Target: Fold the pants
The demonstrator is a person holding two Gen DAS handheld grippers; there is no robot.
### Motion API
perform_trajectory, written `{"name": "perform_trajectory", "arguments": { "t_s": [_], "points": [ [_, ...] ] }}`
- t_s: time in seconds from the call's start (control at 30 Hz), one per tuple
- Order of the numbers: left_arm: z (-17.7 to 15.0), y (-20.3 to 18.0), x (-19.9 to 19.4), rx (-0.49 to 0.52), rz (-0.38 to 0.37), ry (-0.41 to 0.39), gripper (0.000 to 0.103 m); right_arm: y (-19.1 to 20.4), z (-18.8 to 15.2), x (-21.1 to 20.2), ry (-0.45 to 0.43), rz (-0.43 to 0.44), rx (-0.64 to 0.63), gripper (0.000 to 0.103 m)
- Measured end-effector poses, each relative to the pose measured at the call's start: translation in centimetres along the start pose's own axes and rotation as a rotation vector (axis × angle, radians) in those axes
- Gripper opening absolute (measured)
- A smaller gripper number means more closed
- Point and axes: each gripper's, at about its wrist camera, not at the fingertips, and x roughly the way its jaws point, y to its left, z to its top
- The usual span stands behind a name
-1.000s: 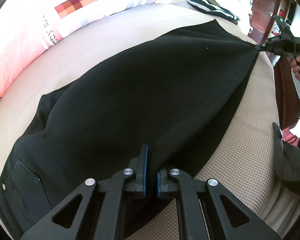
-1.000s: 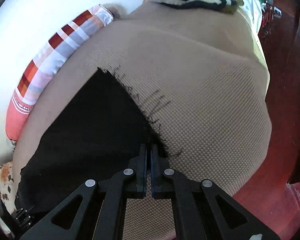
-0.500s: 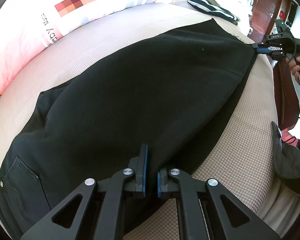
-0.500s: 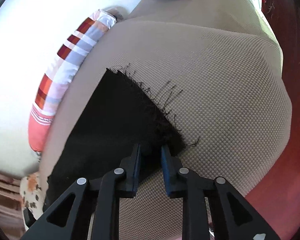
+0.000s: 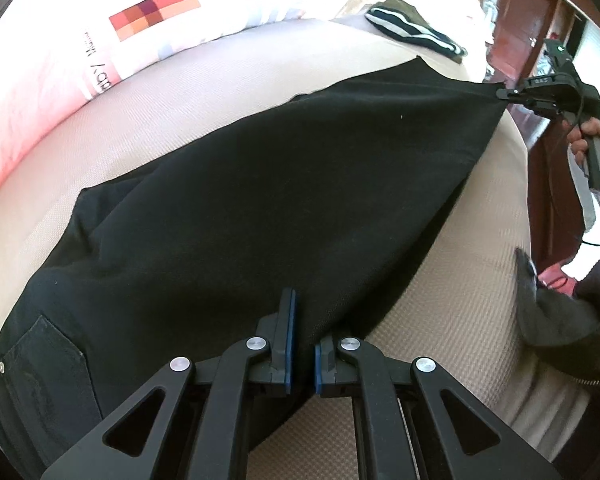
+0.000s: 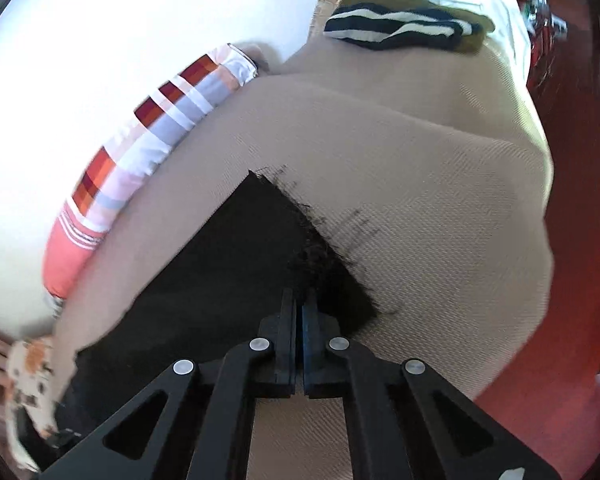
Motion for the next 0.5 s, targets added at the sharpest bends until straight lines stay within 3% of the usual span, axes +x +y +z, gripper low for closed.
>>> {"name": "perform_trajectory", "arguments": {
  "t_s": [0.23,0.3,0.33,0.37,0.4,0.5],
  "points": [
    [0.2,0.1,1.2,-0.006,-0.001,0.053,0.013,-1.6,-0.6,3.0,0.069,-0.061,0.034,0.003],
    [0.3,0.5,0.8,-0.039,-0.032,0.069,0.03,-1.7,-0.2,3.0,0.084,-0.091,0.039,0.016],
    [0.2,0.6,0.5,-0.052,-0.045,0.071,0.038,-1.7,0.0,2.7,0.083,-0.113,0.034,0.028],
    [0.1,0.8,-0.1,-0.064,-0.049,0.061,0.053,-1.7,0.1,2.3,0.08,-0.131,0.031,0.03],
    [0.0,0.9,-0.6,-0.07,-0.047,0.05,0.061,-1.7,0.2,1.9,0.072,-0.141,0.033,0.03],
    [-0.6,2.1,-3.4,-0.109,-0.072,-0.014,0.063,-1.1,0.9,0.5,0.039,-0.166,0.014,0.03]
  ]
}}
